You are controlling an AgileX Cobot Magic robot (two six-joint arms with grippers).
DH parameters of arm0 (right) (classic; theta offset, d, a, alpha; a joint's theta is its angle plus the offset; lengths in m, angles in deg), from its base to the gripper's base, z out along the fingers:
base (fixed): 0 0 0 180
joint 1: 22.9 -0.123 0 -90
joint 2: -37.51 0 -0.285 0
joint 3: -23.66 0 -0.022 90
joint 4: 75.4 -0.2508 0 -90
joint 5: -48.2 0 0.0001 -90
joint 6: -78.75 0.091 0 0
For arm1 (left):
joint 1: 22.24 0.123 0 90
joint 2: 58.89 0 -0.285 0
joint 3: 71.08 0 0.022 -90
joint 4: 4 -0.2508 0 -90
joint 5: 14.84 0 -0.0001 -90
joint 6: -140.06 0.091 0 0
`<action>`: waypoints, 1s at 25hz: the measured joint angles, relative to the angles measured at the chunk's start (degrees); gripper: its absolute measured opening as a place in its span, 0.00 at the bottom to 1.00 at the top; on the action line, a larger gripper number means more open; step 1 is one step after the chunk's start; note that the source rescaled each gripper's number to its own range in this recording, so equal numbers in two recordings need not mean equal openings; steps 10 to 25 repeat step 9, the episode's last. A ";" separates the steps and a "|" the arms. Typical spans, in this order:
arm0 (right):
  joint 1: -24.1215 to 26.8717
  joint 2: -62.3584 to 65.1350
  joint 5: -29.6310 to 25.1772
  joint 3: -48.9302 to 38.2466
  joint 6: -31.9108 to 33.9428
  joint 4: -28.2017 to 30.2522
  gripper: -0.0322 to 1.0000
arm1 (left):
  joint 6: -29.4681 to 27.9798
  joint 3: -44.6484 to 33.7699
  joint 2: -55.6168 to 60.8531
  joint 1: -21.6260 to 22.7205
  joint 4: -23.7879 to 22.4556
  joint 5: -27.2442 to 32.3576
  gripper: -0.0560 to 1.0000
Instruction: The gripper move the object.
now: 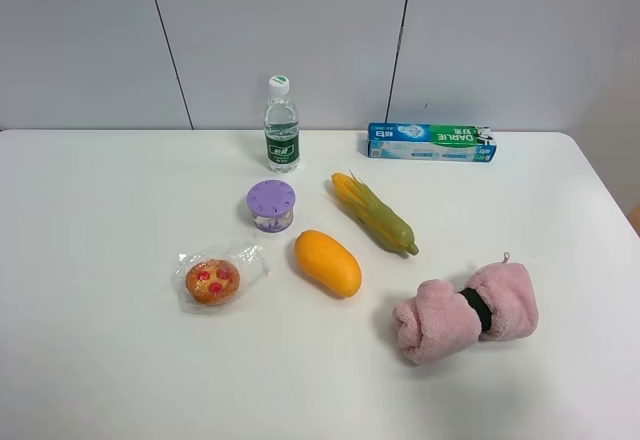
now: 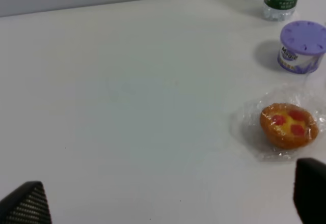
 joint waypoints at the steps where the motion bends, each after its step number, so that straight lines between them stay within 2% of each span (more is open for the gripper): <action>1: 0.00 0.00 0.00 0.00 0.00 0.00 1.00 | 0.00 0.00 0.00 0.00 0.00 0.00 1.00; 25: 0.00 0.00 0.00 0.00 0.00 0.00 1.00 | 0.00 0.00 0.00 0.00 0.00 0.00 1.00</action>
